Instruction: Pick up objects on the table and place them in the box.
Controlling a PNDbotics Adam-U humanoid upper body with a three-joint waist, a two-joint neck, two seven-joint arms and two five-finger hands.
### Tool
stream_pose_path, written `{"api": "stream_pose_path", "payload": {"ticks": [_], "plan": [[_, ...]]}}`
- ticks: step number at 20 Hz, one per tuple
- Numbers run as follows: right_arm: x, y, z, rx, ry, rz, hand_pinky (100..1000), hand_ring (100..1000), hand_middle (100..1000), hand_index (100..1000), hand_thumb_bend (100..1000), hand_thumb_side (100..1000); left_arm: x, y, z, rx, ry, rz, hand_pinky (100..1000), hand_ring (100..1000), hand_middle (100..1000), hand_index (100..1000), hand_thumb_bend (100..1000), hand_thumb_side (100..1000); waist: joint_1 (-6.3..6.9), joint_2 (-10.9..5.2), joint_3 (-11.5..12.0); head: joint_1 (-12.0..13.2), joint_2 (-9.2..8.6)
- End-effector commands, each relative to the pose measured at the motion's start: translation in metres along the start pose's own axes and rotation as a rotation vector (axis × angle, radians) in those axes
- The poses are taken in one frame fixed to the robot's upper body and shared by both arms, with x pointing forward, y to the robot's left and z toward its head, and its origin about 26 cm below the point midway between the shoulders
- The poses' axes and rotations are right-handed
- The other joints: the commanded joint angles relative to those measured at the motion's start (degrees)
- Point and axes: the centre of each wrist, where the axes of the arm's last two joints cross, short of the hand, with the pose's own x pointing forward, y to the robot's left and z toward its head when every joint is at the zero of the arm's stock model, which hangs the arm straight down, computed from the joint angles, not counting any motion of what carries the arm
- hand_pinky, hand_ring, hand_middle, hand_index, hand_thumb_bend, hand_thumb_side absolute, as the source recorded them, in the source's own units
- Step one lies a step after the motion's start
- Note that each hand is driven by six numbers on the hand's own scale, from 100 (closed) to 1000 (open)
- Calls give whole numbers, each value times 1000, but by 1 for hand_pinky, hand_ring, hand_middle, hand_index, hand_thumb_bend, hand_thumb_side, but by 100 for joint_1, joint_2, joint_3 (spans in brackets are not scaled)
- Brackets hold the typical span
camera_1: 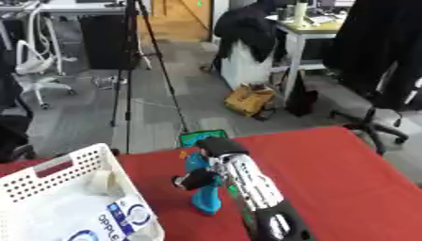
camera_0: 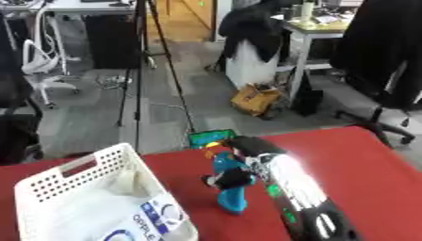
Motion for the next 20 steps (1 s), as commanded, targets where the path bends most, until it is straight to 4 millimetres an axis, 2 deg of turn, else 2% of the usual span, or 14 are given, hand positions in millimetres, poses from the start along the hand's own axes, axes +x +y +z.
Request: {"api": "stream_pose_path", "payload": {"ticks": [1,20], "plan": [[1,-9,1,-3,33,-19,910,948,936,1000,551,715,5,1,-4,4,-26,2,798,787,802,849,100,1000,69,22,-8,12,-22],[3,-3,-5,26,36,-22,895,939,930,1000,538,695,5,0,-5,11,-26,7,800,788,804,849,100,1000,96,93,-2,73,-65]]}}
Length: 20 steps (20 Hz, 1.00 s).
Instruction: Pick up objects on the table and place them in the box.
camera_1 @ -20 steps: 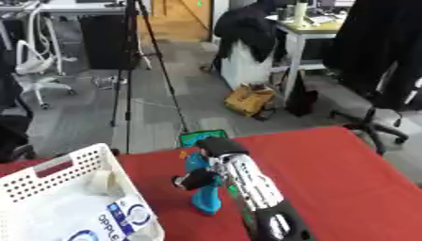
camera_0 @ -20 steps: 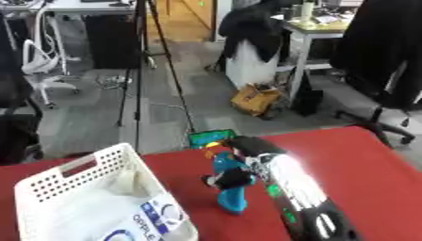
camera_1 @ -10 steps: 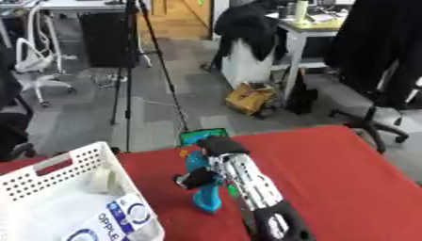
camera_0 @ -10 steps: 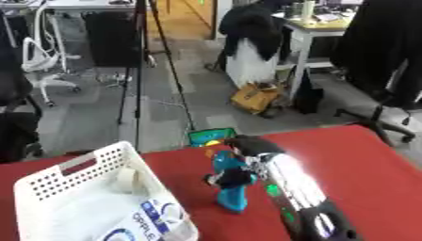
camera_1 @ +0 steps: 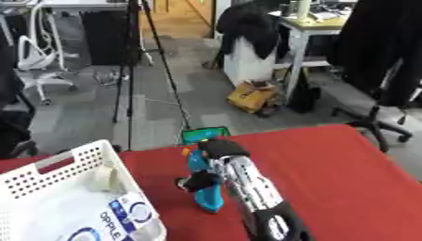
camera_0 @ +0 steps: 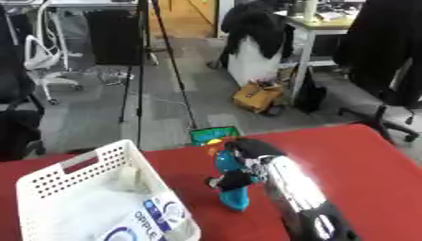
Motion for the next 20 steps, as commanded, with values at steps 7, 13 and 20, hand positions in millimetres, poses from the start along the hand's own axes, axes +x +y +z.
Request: {"api": "stream_pose_path", "payload": {"ticks": [7,13,20], "plan": [[-2,-8,-1,12,34,-29,888,934,927,1000,532,690,5,0,-4,11,-24,8,801,789,804,849,100,1000,97,48,14,15,-86],[-4,-8,-3,13,54,-27,859,924,925,1000,476,640,5,0,-4,12,-23,10,802,790,805,846,100,1000,109,66,15,5,-112],[-6,-5,-6,24,74,-26,800,908,931,1000,362,476,5,0,-5,11,-24,11,804,792,805,841,100,1000,114,60,-9,-4,-115]]}}
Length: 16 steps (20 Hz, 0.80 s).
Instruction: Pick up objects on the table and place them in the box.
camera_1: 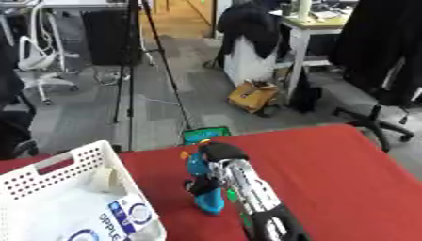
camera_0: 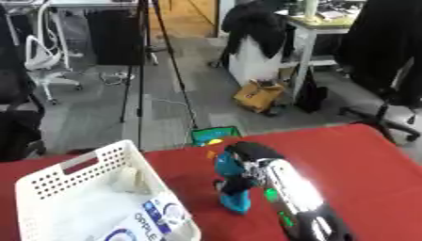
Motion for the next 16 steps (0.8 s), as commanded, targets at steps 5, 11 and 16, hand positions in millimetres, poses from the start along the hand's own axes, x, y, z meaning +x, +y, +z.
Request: {"api": "stream_pose_path", "payload": {"ticks": [5,11,16], "plan": [[-6,-5,-2,29,57,-40,734,891,934,1000,327,423,5,1,-5,3,-26,5,806,792,805,837,100,1000,84,-3,6,-17,-80],[-5,-5,-2,37,51,-50,678,872,937,1000,283,384,5,1,-5,7,-26,7,813,793,806,829,100,1000,78,2,7,-19,-82],[-5,-5,-2,38,45,-57,644,849,909,991,262,371,5,1,-5,13,-26,9,815,794,802,824,100,1000,74,6,13,-29,-97]]}}
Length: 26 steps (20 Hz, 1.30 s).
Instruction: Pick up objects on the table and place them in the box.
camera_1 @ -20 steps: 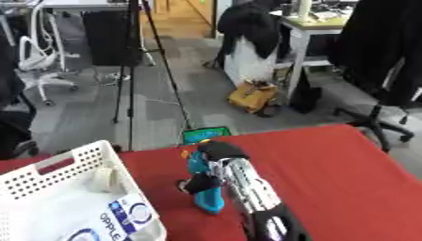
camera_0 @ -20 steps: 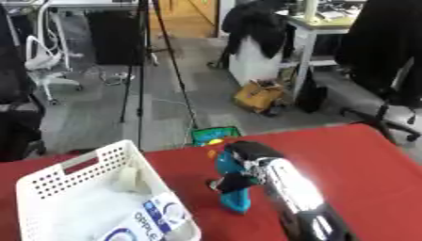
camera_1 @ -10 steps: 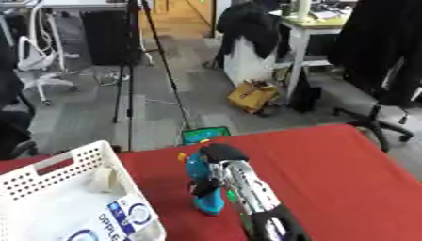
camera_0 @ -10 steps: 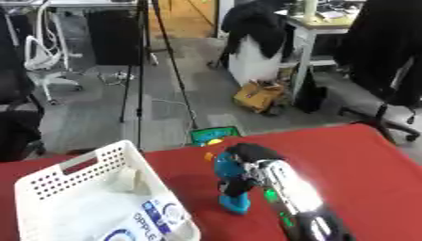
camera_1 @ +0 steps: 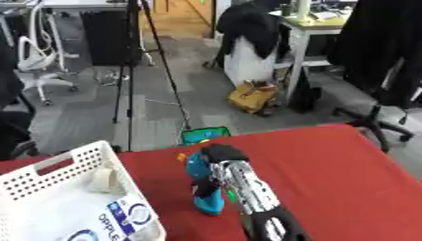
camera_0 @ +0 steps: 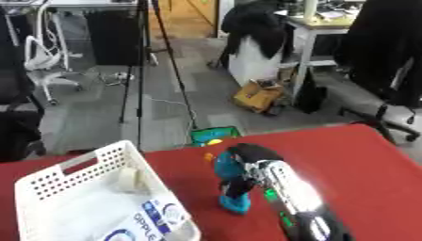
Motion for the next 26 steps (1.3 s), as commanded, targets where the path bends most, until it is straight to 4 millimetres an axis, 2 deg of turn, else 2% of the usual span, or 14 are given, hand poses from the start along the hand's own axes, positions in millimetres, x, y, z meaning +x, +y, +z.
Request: {"api": "stream_pose_path", "payload": {"ticks": [1,6,14,16,22,23,26], "plan": [[-3,-7,2,30,34,-45,625,838,906,982,247,363,5,1,-5,8,-27,1,815,794,800,824,100,1000,75,8,5,-23,-94],[-2,-8,3,27,29,-54,595,817,892,964,220,346,5,1,-5,12,-26,2,815,794,799,821,100,1000,78,13,1,-31,-97],[-2,-11,7,8,40,-60,551,773,829,854,130,332,5,1,-5,15,-23,2,816,795,800,816,100,1000,82,10,-5,-41,-100],[-2,-12,7,3,46,-56,556,757,783,821,100,333,5,1,-5,15,-24,2,817,795,800,815,100,1000,82,12,-8,-41,-102],[-1,-13,9,-11,58,-46,536,731,713,758,100,331,5,1,-6,14,-27,3,819,796,800,813,100,1000,76,18,-20,-40,-111],[-1,-13,9,-13,60,-46,525,716,645,717,100,329,5,1,-6,14,-28,3,819,796,800,812,100,1000,75,19,-21,-40,-113],[-1,-14,10,-24,67,-48,511,687,576,671,100,332,5,1,-6,14,-29,3,819,796,800,810,100,1000,76,26,-32,-42,-112]]}}
